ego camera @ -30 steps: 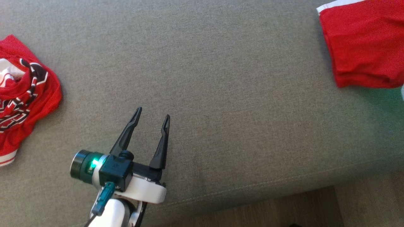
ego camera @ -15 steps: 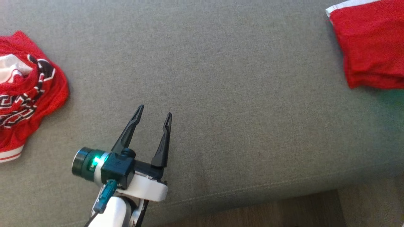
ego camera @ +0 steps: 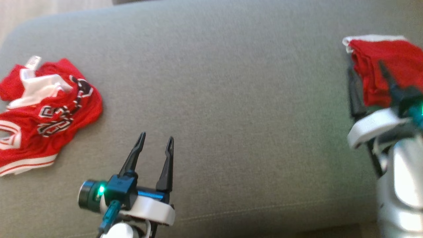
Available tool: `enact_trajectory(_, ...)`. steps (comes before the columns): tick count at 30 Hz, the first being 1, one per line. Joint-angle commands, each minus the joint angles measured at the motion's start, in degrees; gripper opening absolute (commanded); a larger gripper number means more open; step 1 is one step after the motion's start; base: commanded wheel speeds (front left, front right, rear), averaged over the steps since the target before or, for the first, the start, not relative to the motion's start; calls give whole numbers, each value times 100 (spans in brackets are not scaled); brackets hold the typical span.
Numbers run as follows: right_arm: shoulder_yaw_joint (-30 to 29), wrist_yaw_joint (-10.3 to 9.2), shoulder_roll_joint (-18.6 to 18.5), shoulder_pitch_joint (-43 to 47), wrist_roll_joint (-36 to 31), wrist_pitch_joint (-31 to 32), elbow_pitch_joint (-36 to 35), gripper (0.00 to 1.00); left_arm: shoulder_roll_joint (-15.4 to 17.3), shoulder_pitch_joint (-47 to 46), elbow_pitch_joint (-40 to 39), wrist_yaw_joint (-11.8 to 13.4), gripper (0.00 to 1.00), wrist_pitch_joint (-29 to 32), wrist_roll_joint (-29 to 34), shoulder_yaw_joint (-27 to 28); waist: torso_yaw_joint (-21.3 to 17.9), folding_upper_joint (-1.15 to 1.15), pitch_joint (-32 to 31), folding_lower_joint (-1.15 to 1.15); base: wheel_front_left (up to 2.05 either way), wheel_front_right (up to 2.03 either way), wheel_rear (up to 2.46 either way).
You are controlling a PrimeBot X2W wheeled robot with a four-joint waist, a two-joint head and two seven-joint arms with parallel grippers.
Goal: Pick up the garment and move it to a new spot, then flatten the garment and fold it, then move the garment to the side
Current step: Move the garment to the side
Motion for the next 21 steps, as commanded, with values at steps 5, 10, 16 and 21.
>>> enact_trajectory(5, 330, -2, 219, 629, 385, -265, -579, 100, -99, 155, -211, 107, 100, -30, -350, 260, 341, 0, -698, 1, 0, 0, 0)
enact_trajectory(10, 449, -2, 265, 1484, 1014, -415, -911, 100, -125, 427, -373, 254, 100, -30, -422, 336, 500, 0, -1071, 1, 0, 0, 0)
enact_trajectory(16, 636, -2, 267, 2252, 1326, -435, -1682, 100, -130, 698, -594, 358, 100, -31, -232, 488, 504, 0, -1159, 1, 0, 0, 0)
enact_trajectory(21, 675, -2, 268, 2732, 1453, -437, -2017, 100, -135, 867, -689, 383, 100, -31, -182, 662, 428, 0, -1242, 1, 0, 0, 0)
